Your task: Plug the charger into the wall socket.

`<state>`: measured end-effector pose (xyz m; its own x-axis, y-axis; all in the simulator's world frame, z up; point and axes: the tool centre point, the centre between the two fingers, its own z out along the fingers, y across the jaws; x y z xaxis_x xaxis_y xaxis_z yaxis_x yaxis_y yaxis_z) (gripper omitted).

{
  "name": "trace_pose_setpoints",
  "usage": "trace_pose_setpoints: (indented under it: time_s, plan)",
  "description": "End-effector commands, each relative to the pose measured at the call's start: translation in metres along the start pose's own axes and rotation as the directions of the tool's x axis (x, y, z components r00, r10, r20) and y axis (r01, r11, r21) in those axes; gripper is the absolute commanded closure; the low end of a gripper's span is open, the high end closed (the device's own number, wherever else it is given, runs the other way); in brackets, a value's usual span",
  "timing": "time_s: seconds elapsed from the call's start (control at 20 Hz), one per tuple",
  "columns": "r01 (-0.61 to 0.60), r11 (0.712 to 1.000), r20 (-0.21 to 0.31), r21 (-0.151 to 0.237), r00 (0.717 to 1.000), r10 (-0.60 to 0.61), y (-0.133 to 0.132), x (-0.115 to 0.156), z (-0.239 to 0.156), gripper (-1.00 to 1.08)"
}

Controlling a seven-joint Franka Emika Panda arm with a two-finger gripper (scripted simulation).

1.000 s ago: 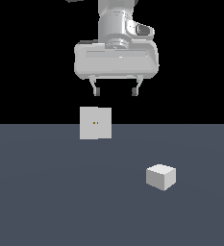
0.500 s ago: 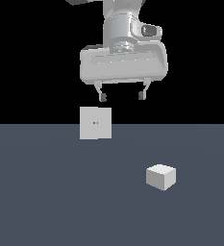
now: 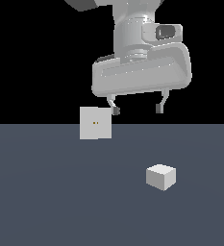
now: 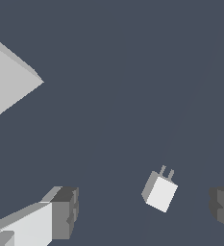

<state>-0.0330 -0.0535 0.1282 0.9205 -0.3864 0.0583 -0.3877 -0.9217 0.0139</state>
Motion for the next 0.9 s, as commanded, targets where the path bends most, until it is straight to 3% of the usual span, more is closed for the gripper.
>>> trace_pose_setpoints:
  time_s: [0.0, 0.45, 0.85]
  plan:
    - [-0.075, 0.997, -0.011, -0.004, 0.997, 0.075, 0.01, -0.007, 0.01, -0.92]
    - [-0.309, 0.951, -0.046, -0.012, 0.95, 0.308, 0.037, -0.031, 0.042, -0.92]
    - [-0.422, 0.906, -0.065, -0.014, 0.905, 0.42, 0.048, -0.046, 0.059, -0.92]
